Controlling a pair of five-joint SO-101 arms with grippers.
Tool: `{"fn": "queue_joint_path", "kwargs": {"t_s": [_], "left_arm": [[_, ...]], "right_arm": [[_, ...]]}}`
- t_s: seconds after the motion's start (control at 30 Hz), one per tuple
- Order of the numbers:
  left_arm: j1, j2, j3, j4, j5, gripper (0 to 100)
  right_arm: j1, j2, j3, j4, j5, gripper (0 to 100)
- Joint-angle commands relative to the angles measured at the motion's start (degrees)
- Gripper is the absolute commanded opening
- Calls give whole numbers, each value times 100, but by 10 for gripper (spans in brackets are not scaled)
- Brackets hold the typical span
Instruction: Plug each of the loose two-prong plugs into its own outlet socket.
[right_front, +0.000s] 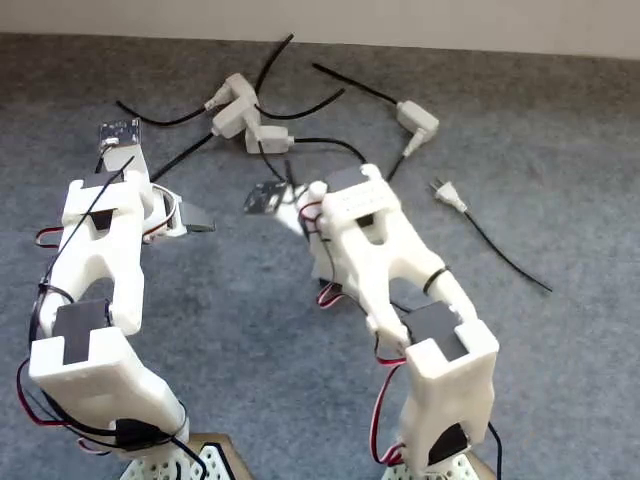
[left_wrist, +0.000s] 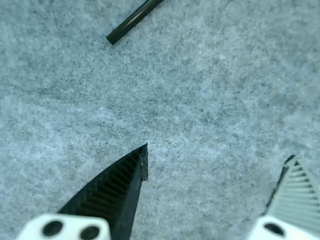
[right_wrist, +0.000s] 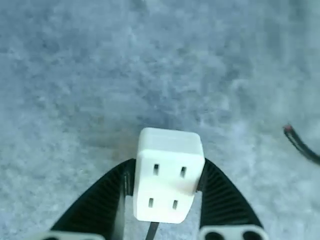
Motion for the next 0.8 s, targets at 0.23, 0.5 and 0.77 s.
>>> {"fn": "queue_joint_path", "kwargs": {"t_s": [0.23,0.5,0.77], "left_arm": [[101,-268,-13,-44,18,397],[92,-268,-13,-44,18,397],[101,-268,-13,-53,18,397]], "right_arm": [[31,-382,541,-145,193,329],[444,-1024,-1068,1393,158,330],[1684,-1508,-3029,1974,-2418,330]]}}
